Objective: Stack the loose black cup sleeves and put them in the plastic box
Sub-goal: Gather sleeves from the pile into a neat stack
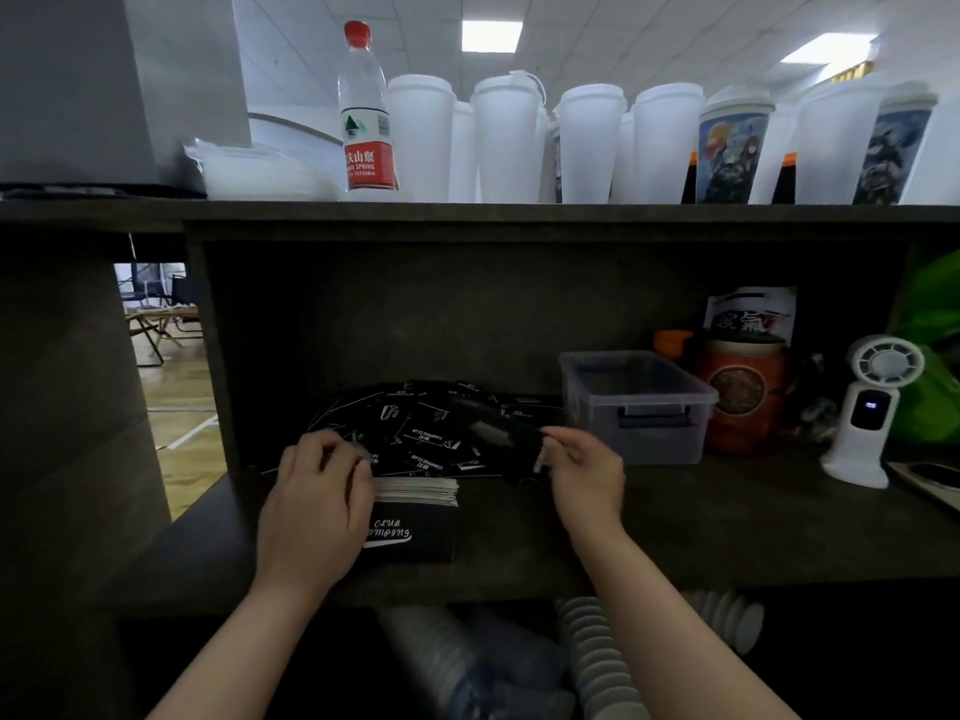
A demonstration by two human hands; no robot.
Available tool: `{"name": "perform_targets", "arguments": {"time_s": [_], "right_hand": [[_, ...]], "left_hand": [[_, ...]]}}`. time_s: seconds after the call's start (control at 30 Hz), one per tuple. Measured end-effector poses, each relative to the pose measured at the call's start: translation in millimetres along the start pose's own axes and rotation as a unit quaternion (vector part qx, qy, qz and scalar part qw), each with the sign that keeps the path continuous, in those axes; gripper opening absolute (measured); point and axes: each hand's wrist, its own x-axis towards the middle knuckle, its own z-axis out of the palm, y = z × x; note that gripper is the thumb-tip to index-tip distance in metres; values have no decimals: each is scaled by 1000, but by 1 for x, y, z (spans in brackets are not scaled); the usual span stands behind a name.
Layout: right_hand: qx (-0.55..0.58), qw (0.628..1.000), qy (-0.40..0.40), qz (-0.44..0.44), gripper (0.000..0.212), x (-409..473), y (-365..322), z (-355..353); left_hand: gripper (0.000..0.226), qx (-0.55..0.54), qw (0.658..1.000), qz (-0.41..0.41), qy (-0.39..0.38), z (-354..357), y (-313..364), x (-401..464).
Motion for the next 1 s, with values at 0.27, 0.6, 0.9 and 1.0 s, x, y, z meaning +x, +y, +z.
{"name": "perform_targets", "arguments": {"time_s": [0.27, 0.6, 0.9, 1.0], "right_hand": [[15, 921, -380, 81, 32, -9, -14, 32], [-478, 867, -141, 16, 52, 68, 35, 27], [-326, 931, 111, -122, 20, 52, 19, 13], [-215, 940, 155, -215, 21, 43, 9, 11]], "left_hand": [[54, 41, 997, 59, 1, -1, -3, 0], [46, 44, 998, 39, 7, 6, -5, 1], [43, 59, 997, 43, 3, 1, 0, -1], [44, 45, 998, 32, -3, 0, -2, -2]]}}
